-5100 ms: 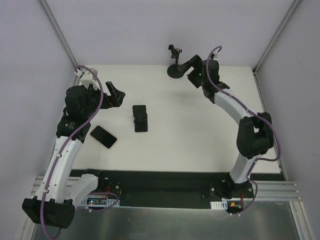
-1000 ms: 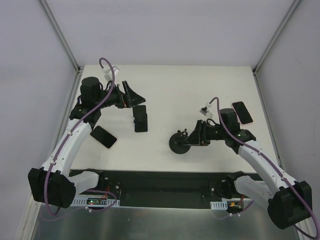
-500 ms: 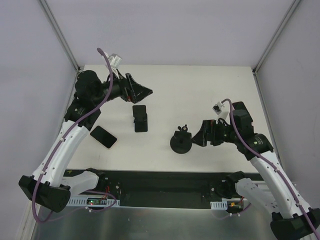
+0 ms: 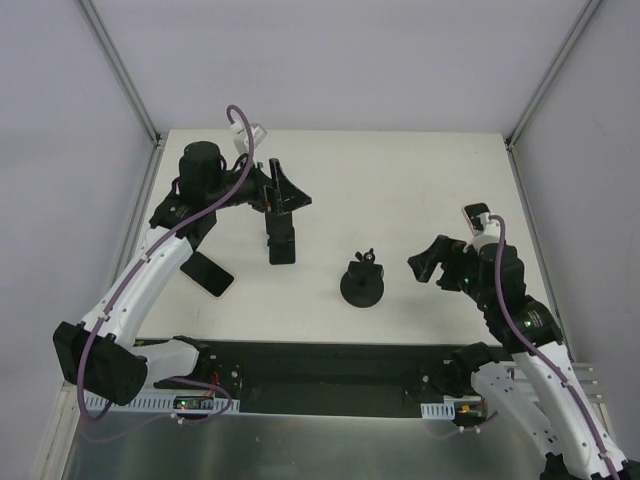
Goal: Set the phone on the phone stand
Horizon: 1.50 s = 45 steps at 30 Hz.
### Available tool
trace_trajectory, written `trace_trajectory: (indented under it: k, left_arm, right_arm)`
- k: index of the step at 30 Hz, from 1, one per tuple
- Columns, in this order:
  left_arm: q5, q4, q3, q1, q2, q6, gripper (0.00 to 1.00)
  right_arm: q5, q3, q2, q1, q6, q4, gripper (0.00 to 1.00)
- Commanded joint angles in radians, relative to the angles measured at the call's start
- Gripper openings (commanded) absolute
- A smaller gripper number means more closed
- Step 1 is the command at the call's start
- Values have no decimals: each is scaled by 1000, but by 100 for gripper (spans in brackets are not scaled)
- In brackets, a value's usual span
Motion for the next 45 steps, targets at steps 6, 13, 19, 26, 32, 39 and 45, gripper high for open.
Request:
trace_trajectory:
  k: [6,13,19,26,32,39,45]
  left_arm:
    - [118,19,31,-40,72,-45,85]
    - [116,19,28,-46,80,-44,85]
    - [108,19,25,-59,87,-39,85]
    - [107,19,23,-65,90,-33,85]
    - [107,20,23,-66,90,-33,85]
    - [107,19,22,-69,92,-27,85]
    - [107,19,22,-73,93,-25,85]
  right_arm:
    - [-537,-153,146,6,234,511,97]
    - [-595,-270,169,62,410,726,96]
    - [-574,-299,221,82,489,835,87]
    - [-594,-311,283,85,529,888,61]
    - [-571,-342,313,82,519,883,36]
    - [-623,-369,427,67,506,944,6]
    - [-718,-393,468,18,464,1000,1]
